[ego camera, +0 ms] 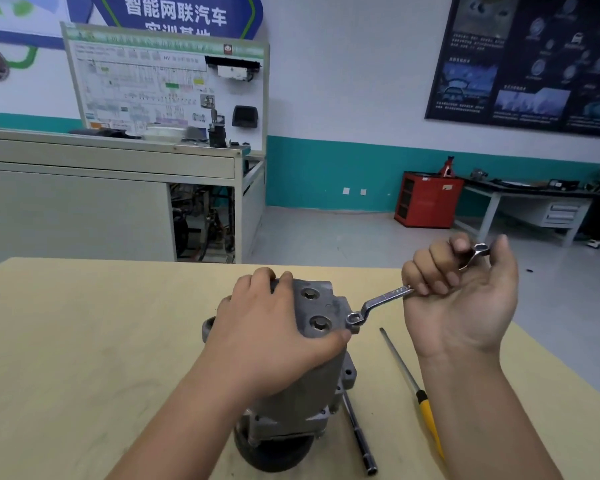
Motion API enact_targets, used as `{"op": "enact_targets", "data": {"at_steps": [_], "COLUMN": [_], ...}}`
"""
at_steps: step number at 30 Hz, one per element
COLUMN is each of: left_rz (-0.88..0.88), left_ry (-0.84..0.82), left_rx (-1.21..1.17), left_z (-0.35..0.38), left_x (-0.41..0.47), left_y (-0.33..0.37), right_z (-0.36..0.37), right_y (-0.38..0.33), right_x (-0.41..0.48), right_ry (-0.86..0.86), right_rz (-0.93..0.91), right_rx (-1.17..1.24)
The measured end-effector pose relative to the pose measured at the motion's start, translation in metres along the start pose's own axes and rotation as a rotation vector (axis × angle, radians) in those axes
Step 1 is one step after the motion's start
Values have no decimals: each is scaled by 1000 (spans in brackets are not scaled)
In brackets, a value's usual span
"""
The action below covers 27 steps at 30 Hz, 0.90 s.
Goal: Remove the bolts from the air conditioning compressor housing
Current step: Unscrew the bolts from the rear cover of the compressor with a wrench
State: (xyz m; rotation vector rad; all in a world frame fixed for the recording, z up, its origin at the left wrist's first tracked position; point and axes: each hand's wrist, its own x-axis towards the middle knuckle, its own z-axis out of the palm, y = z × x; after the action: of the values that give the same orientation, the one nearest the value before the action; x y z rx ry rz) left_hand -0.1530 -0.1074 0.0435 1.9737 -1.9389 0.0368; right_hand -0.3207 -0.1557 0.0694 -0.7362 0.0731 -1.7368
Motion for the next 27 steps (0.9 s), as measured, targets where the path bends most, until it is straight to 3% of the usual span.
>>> {"op": "enact_targets", "data": {"at_steps": [6, 14, 27], "left_rz": [206, 45, 41], "left_ry": [-120, -30, 23], "left_rx": [-59, 65, 122], "left_z": [-16, -4, 1], "left_x": [6, -2, -1], "left_y": [-20, -8, -6], "right_z": [3, -6, -12], "right_y": [14, 29, 35], "right_x": [8, 1, -2], "right_ry": [14, 46, 104], "right_rz": [25, 5, -41], "right_rx": [144, 75, 122]}}
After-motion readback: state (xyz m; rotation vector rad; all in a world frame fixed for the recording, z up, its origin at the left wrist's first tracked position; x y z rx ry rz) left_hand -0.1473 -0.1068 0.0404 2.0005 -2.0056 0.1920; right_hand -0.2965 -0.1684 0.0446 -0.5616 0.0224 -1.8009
